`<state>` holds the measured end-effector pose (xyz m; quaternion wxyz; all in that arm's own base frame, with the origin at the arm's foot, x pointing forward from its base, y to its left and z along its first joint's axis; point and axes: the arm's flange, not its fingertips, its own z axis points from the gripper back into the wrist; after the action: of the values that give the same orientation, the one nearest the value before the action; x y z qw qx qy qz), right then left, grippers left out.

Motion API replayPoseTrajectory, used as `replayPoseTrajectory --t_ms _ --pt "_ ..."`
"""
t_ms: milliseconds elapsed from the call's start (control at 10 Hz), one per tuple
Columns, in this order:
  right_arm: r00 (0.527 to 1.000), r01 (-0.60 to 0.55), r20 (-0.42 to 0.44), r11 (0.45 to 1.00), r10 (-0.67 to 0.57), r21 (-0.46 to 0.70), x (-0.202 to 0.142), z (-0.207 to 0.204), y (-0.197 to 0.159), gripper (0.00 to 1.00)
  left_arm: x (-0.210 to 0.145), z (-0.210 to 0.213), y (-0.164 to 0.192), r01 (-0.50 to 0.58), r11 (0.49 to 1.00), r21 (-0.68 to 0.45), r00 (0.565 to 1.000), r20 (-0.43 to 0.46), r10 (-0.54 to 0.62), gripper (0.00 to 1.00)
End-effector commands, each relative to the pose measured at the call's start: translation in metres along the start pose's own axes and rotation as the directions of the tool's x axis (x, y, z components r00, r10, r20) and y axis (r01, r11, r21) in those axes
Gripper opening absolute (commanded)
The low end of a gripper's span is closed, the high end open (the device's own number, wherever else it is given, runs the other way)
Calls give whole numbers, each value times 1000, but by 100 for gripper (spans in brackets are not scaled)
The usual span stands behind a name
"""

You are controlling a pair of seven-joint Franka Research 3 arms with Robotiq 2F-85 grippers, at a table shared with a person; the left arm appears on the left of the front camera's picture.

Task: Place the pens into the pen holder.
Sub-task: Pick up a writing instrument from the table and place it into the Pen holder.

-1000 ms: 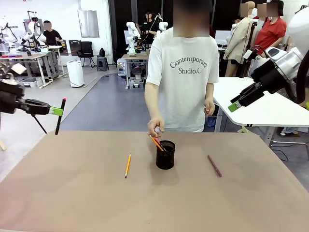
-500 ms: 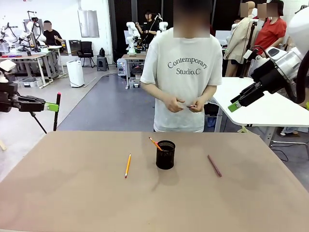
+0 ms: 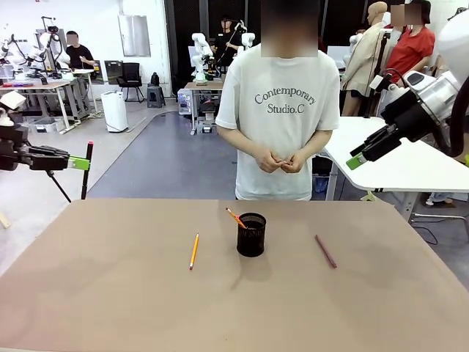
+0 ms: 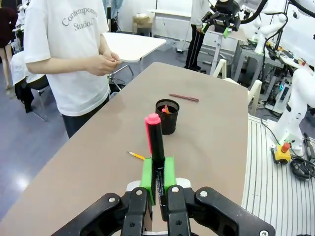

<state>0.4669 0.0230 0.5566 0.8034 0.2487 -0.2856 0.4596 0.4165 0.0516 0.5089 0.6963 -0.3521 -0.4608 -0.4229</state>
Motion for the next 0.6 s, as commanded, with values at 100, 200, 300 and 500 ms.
replayPoseTrajectory --t_ms 100,200,300,500 --pt "1000 -7 11 1000 7 4 1 1 0 100 1 1 0 -4 1000 5 1000 -5 4 0" --pt "1000 -7 11 1000 7 4 1 1 0 100 1 1 0 -4 1000 5 1000 -5 4 0" --pt "1000 -7 11 1000 7 4 1 1 0 100 1 1 0 -4 1000 5 1000 -5 4 0" --pt "1000 -7 11 1000 7 4 1 1 0 100 1 1 0 -4 1000 5 1000 -5 4 0"
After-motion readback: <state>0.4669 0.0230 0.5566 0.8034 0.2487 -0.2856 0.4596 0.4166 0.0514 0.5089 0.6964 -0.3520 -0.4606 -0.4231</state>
